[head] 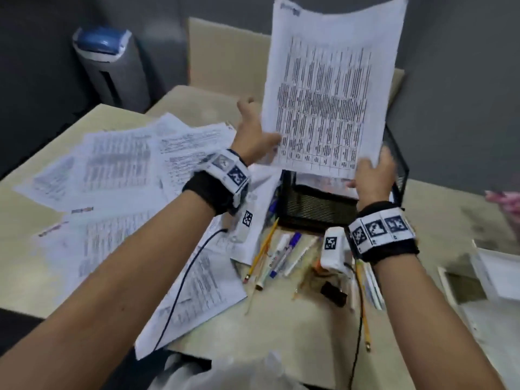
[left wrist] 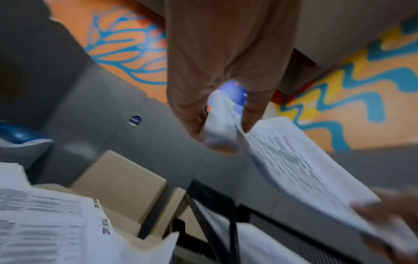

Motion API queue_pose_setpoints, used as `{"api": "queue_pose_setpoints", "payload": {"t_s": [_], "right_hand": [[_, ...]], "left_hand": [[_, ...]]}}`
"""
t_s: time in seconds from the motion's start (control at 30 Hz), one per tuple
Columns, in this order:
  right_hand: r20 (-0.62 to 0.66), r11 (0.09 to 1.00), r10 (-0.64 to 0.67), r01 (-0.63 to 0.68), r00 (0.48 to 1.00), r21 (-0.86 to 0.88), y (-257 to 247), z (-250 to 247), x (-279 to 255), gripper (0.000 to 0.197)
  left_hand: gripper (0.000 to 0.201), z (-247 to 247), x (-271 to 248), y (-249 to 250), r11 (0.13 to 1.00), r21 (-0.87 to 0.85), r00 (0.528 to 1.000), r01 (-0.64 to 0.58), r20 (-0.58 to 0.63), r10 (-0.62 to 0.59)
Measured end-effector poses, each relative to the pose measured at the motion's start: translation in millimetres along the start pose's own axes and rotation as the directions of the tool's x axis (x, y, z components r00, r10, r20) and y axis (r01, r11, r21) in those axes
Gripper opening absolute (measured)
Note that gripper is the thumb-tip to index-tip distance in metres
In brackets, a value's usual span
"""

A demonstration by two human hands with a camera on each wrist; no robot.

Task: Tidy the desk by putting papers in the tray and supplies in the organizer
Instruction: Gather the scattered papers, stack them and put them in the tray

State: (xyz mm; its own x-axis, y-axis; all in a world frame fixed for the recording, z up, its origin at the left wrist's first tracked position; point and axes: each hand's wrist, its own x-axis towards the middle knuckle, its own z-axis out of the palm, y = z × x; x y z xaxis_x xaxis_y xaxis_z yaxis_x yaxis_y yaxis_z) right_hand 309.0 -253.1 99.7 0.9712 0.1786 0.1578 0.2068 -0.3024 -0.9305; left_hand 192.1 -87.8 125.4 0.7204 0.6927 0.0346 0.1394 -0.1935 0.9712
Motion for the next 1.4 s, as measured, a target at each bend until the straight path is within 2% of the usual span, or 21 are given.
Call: {"api": "queue_pose_setpoints", "payload": {"t_s": [0.07, 0.13, 0.27, 0.37, 0.47, 0.53, 0.63, 0.7, 0.77, 0.83, 0.87, 0.93, 1.0, 1.03, 1.07, 1.1, 1.17, 1.2, 1.27, 1.33, 1.4], "right_hand": [[-0.015, 0.993, 0.05, -0.052, 0.999, -0.109, 9, -18, 20, 0.039], [-0.003, 0.971, 0.11, -0.108, 0.994, -0.212, 20, -33, 35, 0.037], [0.048, 0.897, 0.172, -0.136, 0.984, -0.422, 38, -47, 47, 0.036], [0.097, 0.845, 0.102, -0.035, 0.99, -0.533, 49, -46, 48, 0.038], [0.079, 0.715, -0.051, 0.092, 0.996, -0.693, 54, -38, 40, 0.049], [0.055, 0.672, -0.153, 0.144, 0.987, -0.727, 45, -26, 27, 0.05], [0.124, 0.758, -0.349, 0.358, 0.929, -0.545, 24, 8, -7, 0.042], [0.244, 0.79, -0.45, 0.511, 0.859, -0.34, 13, 41, -34, 0.035], [0.421, 0.795, -0.466, 0.577, 0.778, -0.186, 10, 76, -60, 0.029], [0.602, 0.791, -0.401, 0.593, 0.69, -0.152, 15, 112, -82, 0.03], [0.688, 0.786, -0.338, 0.595, 0.642, -0.168, 19, 129, -92, 0.032], [0.827, 0.742, -0.199, 0.632, 0.526, -0.223, 27, 164, -109, 0.037], [0.906, 0.645, -0.083, 0.715, 0.415, -0.269, 32, 197, -124, 0.038], [0.924, 0.592, -0.037, 0.754, 0.379, -0.286, 33, 214, -130, 0.039], [0.93, 0.542, -0.005, 0.783, 0.366, -0.305, 32, 230, -135, 0.04], [0.928, 0.499, 0.019, 0.801, 0.372, -0.331, 32, 247, -139, 0.044], [0.904, 0.449, 0.07, 0.796, 0.422, -0.407, 31, 276, -145, 0.062], [0.882, 0.444, 0.114, 0.771, 0.457, -0.456, 31, 288, -149, 0.074], [0.825, 0.481, 0.213, 0.679, 0.523, -0.555, 36, 309, -152, 0.089], [0.76, 0.488, 0.265, 0.597, 0.593, -0.637, 41, 321, -151, 0.081], [0.739, 0.46, 0.211, 0.602, 0.64, -0.653, 44, 321, -144, 0.057]], "left_hand": [[0.069, 37, -1, -6, 0.986, 0.143, 0.995, -0.089, 0.051, 0.083], [0.057, 65, 3, -9, 0.934, 0.322, 0.984, -0.155, 0.135, 0.116], [0.037, 100, 9, -16, 0.771, 0.603, 0.958, -0.205, 0.285, 0.033], [0.031, 111, 6, -31, 0.627, 0.736, 0.944, -0.253, 0.33, -0.006], [0.038, 103, -4, -37, 0.453, 0.851, 0.964, -0.266, 0.242, 0.111], [0.052, 83, -7, -39, 0.402, 0.875, 0.958, -0.268, 0.198, 0.208], [0.054, 36, -12, -55, 0.517, 0.846, 0.974, -0.13, 0.011, 0.227], [0.049, -2, -18, -78, 0.574, 0.819, 0.982, 0.019, -0.123, 0.142], [0.048, -46, -29, -109, 0.575, 0.795, 0.973, 0.193, -0.232, -0.005], [0.052, -93, -48, -144, 0.54, 0.746, 0.92, 0.39, -0.34, -0.195], [0.057, -115, -60, -161, 0.507, 0.709, 0.872, 0.489, -0.395, -0.289], [0.074, -156, -88, -190, 0.426, 0.609, 0.74, 0.67, -0.499, -0.451], [0.097, -184, -117, -211, 0.353, 0.521, 0.622, 0.777, -0.549, -0.558], [0.107, -193, -130, -219, 0.322, 0.504, 0.585, 0.802, -0.549, -0.597], [0.116, -199, -140, -226, 0.295, 0.502, 0.563, 0.813, -0.549, -0.618], [0.122, -203, -147, -230, 0.273, 0.508, 0.552, 0.817, -0.553, -0.624], [0.127, -209, -151, -237, 0.264, 0.511, 0.549, 0.818, -0.557, -0.623], [0.127, -213, -151, -240, 0.286, 0.503, 0.557, 0.815, -0.548, -0.624], [0.118, -223, -148, -244, 0.396, 0.453, 0.595, 0.799, -0.498, -0.631], [0.092, -234, -146, -249, 0.513, 0.4, 0.65, 0.759, -0.433, -0.625], [0.055, -246, -145, -252, 0.558, 0.422, 0.699, 0.715, -0.418, -0.58]]}}
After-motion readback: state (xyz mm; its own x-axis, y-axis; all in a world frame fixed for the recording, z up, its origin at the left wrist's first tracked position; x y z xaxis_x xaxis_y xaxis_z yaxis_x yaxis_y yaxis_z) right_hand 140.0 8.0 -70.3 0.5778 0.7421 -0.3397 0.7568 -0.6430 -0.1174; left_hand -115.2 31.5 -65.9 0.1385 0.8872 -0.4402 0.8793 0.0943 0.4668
